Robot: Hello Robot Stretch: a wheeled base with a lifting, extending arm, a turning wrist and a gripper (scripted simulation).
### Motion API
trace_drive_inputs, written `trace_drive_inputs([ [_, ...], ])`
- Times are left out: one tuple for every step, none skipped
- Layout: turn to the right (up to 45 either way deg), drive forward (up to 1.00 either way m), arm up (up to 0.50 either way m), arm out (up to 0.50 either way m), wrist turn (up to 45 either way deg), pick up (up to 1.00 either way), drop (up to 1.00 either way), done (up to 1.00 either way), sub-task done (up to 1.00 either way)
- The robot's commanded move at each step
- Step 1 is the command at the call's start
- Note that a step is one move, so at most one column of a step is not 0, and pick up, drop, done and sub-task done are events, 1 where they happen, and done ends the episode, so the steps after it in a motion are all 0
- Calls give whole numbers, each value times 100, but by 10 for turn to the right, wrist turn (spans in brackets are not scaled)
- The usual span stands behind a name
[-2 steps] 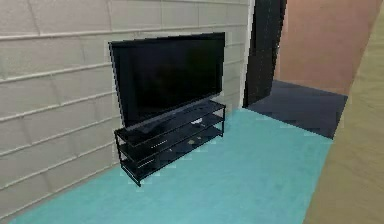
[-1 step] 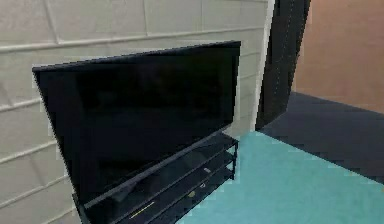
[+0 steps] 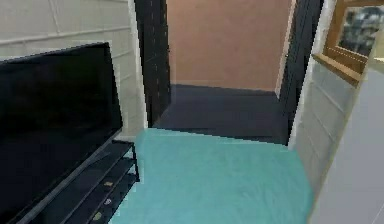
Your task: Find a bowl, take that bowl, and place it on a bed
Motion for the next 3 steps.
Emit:
trace_drive_inputs([
  [0,10,0,0,0,0,0,0,0],
  [0,100,0,0,0,0,0,0,0],
  [0,100,0,0,0,0,0,0,0],
])
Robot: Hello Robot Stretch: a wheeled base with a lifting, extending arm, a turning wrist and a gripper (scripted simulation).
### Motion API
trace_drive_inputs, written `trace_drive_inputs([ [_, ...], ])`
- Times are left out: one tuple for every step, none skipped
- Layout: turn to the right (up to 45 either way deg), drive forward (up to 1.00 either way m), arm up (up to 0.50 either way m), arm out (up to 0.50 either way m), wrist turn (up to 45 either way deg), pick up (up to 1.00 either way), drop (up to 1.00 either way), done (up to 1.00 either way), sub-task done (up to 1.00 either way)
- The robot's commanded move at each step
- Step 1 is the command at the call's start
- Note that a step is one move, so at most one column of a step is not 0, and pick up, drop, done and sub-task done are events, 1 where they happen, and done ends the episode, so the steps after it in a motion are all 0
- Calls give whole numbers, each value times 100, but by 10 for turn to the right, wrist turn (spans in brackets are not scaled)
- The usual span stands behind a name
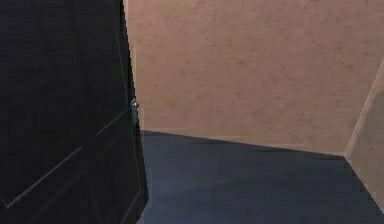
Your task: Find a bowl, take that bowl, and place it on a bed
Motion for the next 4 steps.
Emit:
trace_drive_inputs([
  [30,0,0,0,0,0,0,0,0],
  [0,100,0,0,0,0,0,0,0],
  [30,0,0,0,0,0,0,0,0],
  [0,30,0,0,0,0,0,0,0],
])
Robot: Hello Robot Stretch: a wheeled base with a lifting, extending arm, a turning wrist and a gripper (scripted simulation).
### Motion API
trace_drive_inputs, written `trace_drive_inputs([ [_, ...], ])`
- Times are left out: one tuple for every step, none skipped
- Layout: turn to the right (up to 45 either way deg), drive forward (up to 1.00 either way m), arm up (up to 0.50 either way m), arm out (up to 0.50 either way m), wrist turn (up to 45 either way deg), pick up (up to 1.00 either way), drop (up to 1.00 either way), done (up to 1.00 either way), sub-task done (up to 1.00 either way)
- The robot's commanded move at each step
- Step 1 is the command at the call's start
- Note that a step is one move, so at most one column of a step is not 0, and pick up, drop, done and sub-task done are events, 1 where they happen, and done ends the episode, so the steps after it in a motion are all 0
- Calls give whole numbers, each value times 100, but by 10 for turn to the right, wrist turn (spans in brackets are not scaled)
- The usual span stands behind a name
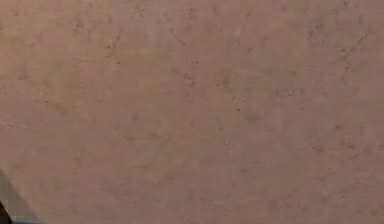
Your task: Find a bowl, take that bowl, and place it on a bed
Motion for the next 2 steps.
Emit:
trace_drive_inputs([
  [-330,0,0,0,0,0,0,0,0],
  [0,40,0,0,0,0,0,0,0],
])
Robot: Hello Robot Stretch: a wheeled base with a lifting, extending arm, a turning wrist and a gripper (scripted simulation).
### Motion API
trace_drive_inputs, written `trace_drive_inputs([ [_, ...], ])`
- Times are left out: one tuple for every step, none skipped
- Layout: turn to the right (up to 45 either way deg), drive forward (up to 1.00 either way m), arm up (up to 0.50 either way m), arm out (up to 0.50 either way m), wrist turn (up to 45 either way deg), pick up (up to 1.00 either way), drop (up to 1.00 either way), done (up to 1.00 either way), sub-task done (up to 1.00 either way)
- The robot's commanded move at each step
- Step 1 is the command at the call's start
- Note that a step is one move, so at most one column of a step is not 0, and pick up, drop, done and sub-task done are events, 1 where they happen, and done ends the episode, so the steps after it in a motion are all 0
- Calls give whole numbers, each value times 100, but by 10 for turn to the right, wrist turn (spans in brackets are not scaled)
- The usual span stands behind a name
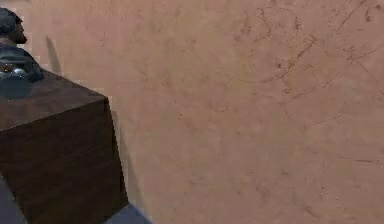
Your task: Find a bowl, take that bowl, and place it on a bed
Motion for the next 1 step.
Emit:
trace_drive_inputs([
  [-450,0,0,0,0,0,0,0,0],
])
